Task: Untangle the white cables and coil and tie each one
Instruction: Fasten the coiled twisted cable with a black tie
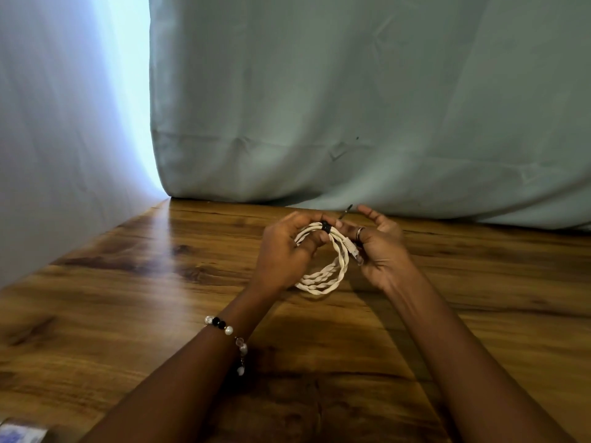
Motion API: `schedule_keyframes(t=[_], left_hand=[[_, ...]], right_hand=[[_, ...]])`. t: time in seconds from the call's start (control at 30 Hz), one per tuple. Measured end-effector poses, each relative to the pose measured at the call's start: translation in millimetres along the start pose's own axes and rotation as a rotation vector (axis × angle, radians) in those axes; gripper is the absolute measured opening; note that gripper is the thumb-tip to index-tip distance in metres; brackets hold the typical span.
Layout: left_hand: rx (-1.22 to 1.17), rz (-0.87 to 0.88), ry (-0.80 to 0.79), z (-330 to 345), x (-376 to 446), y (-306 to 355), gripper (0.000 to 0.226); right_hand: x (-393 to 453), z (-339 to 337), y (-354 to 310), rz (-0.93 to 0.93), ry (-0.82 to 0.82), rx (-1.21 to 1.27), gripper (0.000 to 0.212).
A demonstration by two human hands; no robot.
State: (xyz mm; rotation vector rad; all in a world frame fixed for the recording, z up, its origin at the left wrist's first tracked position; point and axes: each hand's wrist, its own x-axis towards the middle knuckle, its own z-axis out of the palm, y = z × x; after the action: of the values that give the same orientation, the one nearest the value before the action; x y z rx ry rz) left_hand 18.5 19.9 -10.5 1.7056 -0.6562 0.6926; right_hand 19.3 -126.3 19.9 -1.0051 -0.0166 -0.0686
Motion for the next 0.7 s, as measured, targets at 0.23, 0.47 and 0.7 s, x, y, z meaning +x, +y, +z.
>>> schedule_keyframes(t=[0.23, 0.47, 0.7], left_hand=[[-0.138, -0.144, 0.046, 2, 0, 4, 0.019], [-0.154, -0.213, 0.017, -1, 0, 2, 0.018], [-0.139, -0.264, -0.001, -2, -1, 0, 0.017]], right_hand=[[-4, 2, 1, -0.162, -0.092, -0.113, 0.019], [0, -10, -7, -0.423, -0.211, -0.523, 0.020], [7, -22, -7, -0.832, -0.262, -1.011, 0.016]])
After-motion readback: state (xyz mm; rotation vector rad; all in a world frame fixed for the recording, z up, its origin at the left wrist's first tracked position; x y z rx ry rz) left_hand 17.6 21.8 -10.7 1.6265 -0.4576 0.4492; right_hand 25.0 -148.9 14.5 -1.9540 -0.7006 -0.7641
